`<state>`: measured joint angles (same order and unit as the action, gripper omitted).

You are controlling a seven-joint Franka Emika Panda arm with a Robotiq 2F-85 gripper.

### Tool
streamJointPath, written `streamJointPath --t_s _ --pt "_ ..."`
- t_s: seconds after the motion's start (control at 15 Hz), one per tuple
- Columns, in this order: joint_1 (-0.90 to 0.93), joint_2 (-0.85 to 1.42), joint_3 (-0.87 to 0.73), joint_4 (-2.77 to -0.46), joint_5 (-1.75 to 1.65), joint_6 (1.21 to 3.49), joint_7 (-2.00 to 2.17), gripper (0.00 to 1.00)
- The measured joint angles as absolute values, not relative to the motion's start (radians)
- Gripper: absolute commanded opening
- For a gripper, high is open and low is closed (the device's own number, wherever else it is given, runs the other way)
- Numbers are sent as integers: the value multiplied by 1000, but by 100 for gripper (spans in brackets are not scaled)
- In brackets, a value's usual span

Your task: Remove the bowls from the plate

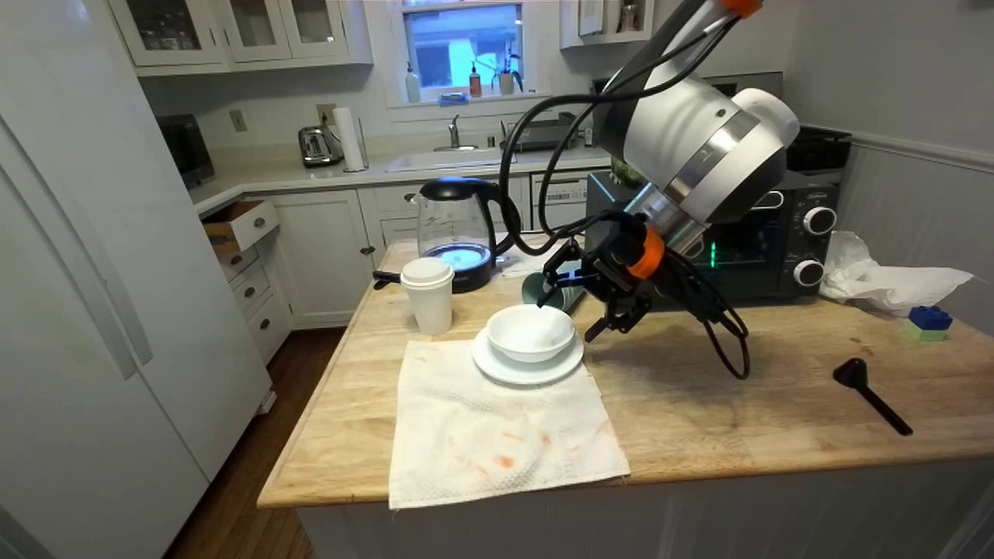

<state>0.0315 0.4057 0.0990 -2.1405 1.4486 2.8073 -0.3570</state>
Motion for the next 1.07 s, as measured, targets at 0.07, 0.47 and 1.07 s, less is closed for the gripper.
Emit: streamJointPath --t_s 0.07,0.47,1.07 --pt "31 420 99 -2128 1462 2809 -368 59" --pt "32 475 99 -2096 1491 2817 -400 15" --pt "30 493 99 -2080 1538 2817 -427 3"
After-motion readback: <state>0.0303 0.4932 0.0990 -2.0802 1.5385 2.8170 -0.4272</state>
